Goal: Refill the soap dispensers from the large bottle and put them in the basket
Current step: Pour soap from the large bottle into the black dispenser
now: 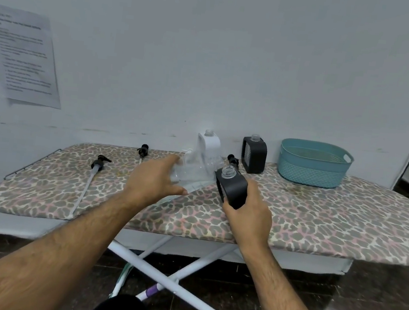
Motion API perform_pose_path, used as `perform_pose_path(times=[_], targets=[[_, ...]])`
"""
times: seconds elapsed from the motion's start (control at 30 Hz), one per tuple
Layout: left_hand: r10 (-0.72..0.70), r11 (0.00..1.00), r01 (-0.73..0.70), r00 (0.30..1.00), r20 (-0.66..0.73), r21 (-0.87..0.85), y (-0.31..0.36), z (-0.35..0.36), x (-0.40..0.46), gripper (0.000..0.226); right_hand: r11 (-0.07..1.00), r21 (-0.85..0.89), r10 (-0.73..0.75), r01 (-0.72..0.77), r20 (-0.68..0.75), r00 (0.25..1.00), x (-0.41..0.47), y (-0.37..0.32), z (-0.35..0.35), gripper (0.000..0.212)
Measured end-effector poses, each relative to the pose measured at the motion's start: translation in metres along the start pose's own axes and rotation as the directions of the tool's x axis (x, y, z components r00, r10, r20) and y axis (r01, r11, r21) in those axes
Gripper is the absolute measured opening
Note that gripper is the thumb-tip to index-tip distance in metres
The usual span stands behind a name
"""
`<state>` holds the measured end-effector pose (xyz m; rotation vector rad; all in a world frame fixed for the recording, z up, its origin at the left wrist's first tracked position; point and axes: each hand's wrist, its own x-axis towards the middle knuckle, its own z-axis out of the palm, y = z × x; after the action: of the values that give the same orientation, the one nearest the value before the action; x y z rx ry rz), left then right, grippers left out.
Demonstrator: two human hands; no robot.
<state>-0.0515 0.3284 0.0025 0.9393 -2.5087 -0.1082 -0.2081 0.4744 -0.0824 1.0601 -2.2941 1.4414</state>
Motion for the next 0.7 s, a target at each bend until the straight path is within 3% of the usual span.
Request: perform_pose_path(times=[0.7], targets=[[0.019, 0.993, -0.026, 0.998, 0.065, 0.115, 0.007, -0.011, 0.008, 0.077, 0.998, 0.062, 0.022, -0.022, 0.009, 1.0, 0.0, 0.001, -0.001, 0.052]])
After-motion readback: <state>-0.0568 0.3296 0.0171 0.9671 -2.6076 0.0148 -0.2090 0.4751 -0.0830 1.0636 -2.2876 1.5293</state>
